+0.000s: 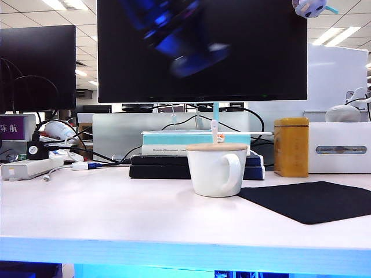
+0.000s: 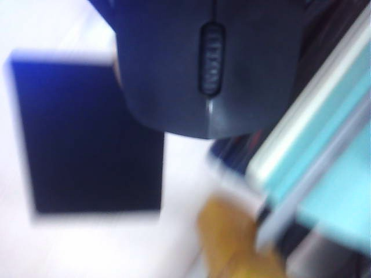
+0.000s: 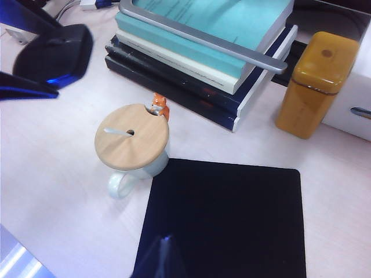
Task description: Place the black mouse on the black mouse pad.
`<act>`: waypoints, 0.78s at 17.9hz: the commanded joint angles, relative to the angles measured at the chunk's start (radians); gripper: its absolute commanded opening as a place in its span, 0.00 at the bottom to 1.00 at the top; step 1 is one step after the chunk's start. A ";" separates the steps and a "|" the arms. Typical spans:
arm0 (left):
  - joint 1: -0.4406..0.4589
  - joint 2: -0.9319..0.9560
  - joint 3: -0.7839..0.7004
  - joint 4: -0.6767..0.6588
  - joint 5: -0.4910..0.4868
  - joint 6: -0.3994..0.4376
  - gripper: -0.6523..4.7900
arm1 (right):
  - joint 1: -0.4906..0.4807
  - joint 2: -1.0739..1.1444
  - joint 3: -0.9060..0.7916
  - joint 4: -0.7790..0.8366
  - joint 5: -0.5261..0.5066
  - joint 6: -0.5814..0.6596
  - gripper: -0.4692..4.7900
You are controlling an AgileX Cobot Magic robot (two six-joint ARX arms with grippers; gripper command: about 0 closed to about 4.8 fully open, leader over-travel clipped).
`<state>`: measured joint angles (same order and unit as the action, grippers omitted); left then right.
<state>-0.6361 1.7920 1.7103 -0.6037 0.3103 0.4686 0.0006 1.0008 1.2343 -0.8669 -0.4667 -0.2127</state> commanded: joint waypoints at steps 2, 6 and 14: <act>-0.092 0.021 0.011 0.101 0.005 -0.060 0.69 | 0.011 -0.013 0.006 0.016 0.036 -0.004 0.09; -0.173 0.084 0.011 0.145 0.009 -0.061 0.69 | 0.011 -0.023 0.006 0.036 0.108 0.005 0.09; -0.204 0.247 0.011 0.282 0.088 -0.134 0.69 | 0.011 -0.038 0.006 0.056 0.097 0.033 0.09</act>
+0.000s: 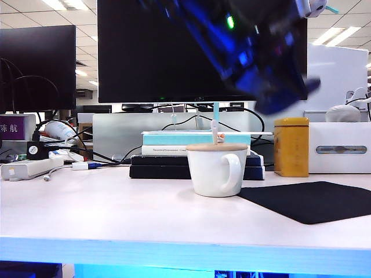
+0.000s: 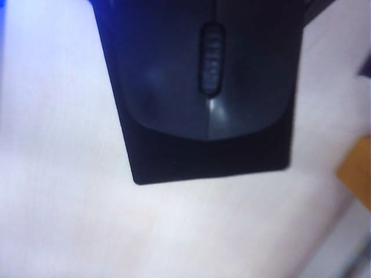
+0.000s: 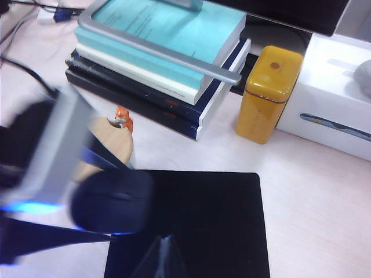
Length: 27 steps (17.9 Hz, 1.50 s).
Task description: Place the black mouse on the black mouse pad.
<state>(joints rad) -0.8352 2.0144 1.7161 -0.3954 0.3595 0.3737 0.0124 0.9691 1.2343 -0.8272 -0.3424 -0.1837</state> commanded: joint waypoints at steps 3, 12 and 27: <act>-0.006 0.074 0.005 0.109 0.046 -0.041 0.69 | 0.000 -0.006 0.005 0.016 -0.035 0.005 0.09; -0.055 0.171 0.005 0.360 0.039 -0.094 0.69 | 0.000 -0.006 0.005 0.030 -0.042 0.006 0.09; -0.077 0.245 0.005 0.459 -0.104 -0.060 0.69 | 0.000 -0.006 0.005 0.035 -0.042 0.006 0.09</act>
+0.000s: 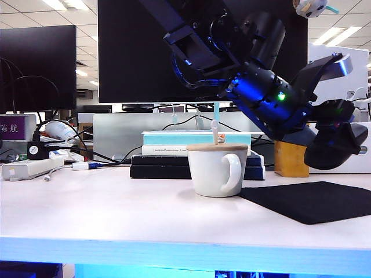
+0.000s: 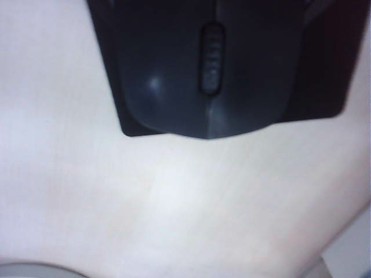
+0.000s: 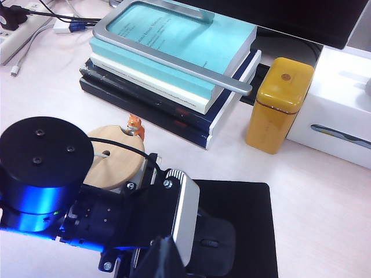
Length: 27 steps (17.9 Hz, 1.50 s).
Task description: Place the black mouse on the black mouse pad.
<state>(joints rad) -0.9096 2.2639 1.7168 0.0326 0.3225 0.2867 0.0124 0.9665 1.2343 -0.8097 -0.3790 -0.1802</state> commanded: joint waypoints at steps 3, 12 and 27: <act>-0.003 0.002 0.004 0.016 -0.116 0.035 0.69 | 0.000 -0.004 0.006 0.018 -0.009 0.003 0.09; -0.003 0.037 0.004 -0.017 -0.119 0.039 0.73 | 0.000 -0.004 0.005 0.021 -0.024 0.004 0.09; -0.003 -0.317 0.005 -0.063 -0.182 0.009 0.11 | -0.001 -0.027 0.006 0.154 -0.020 0.079 0.09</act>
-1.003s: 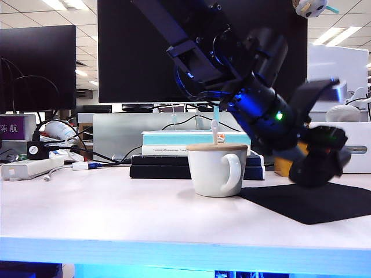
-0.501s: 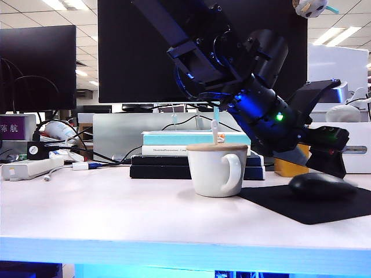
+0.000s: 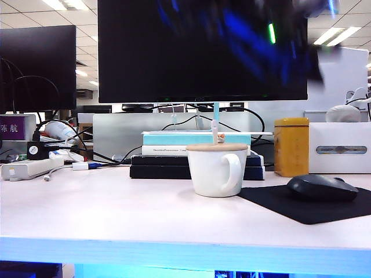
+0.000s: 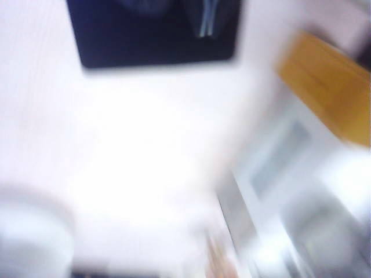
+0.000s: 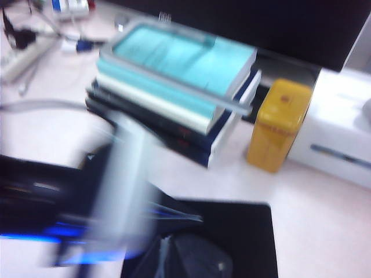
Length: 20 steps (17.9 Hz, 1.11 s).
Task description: Place the black mouse on the black mouse pad.
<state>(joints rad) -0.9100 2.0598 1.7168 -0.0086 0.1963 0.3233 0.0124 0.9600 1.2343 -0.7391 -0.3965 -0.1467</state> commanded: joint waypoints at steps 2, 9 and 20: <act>-0.001 -0.225 0.005 -0.079 -0.097 -0.032 0.11 | 0.000 -0.042 0.006 0.135 -0.002 0.050 0.09; 0.015 -0.624 0.005 -0.432 -0.170 -0.027 0.11 | 0.000 -0.173 0.006 0.138 -0.002 0.050 0.09; 0.014 -1.332 -0.217 -1.112 -0.260 -0.123 0.11 | 0.011 -0.642 -0.387 0.333 0.164 0.142 0.09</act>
<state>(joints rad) -0.8951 0.7864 1.5543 -1.1130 -0.0643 0.2249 0.0242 0.3557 0.8963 -0.4606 -0.2607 -0.0441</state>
